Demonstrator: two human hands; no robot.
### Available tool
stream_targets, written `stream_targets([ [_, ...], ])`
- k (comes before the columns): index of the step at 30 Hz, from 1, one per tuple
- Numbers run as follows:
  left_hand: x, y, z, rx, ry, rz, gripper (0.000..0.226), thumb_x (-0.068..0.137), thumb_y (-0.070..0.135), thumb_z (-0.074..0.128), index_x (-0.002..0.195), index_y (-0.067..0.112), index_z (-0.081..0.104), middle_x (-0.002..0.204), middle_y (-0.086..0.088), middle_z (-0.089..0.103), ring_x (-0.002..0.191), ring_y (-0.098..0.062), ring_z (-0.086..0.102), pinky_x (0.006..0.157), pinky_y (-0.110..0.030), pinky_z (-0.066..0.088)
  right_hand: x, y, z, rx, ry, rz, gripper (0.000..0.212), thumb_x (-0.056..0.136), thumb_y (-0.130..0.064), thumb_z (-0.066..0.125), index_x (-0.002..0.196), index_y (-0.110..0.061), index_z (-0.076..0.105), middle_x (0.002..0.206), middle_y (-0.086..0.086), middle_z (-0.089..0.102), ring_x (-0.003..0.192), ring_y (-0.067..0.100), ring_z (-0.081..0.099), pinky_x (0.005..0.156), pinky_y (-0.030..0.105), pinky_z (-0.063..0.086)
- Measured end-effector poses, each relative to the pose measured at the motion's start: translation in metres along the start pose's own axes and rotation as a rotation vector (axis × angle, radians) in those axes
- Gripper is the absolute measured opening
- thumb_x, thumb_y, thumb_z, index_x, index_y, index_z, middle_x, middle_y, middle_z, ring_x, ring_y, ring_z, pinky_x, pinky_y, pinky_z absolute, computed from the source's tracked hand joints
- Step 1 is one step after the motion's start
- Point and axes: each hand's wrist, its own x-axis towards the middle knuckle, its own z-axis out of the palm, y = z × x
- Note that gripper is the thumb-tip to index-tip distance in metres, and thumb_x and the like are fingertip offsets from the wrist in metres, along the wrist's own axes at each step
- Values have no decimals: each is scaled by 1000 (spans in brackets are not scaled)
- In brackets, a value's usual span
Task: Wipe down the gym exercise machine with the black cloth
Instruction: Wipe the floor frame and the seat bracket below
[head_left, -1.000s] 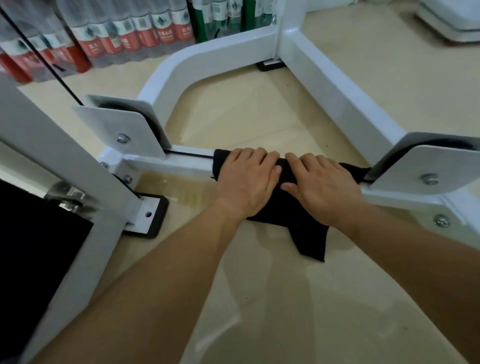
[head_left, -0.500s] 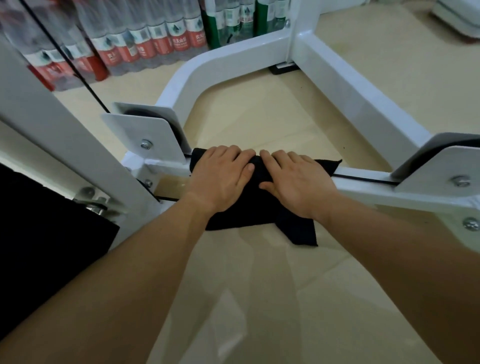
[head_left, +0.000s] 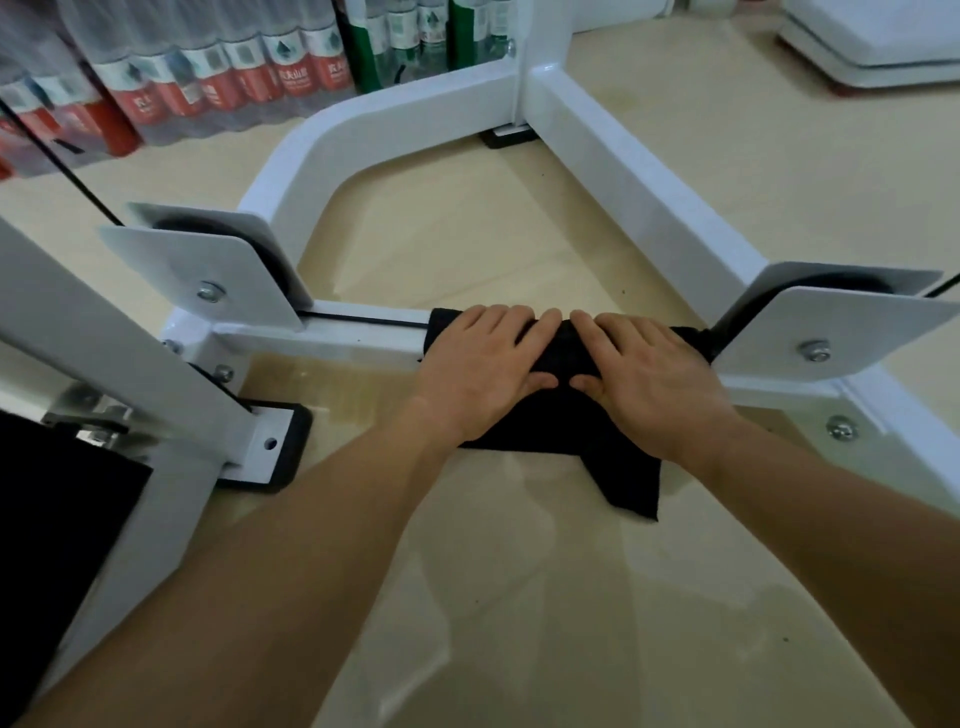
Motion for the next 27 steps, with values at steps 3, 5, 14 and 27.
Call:
stream_targets([
  [3,-7,-17,-3,-14,-22,8,66,96,58,34,148,17,37,127,-6,57,112,-28,56,100,-41,43,11,-15,-6,3,-21,-9,69,101,-56,22,155,-13,24,138,10,50,123,31,50,108,42,36],
  [5,-18,-35,-6,-7,-46,-26,66,96,59,34,147,18,37,128,-6,57,113,-28,56,100,-41,42,25,-34,-8,4,-14,-43,69,101,-56,22,154,-12,25,133,12,52,116,32,53,103,43,39],
  [14,-61,-101,-12,41,-59,-119,64,95,59,43,144,18,41,125,-7,57,110,-31,55,98,-43,41,74,-94,-12,22,43,-186,68,101,-58,32,153,-15,21,130,10,50,111,29,52,88,39,41],
  [27,-32,-35,-7,38,-39,-170,65,96,59,35,148,20,39,130,-7,55,116,-31,53,103,-44,39,32,-29,-1,27,80,-134,68,100,-59,31,153,-18,26,124,12,56,105,31,56,90,41,47],
])
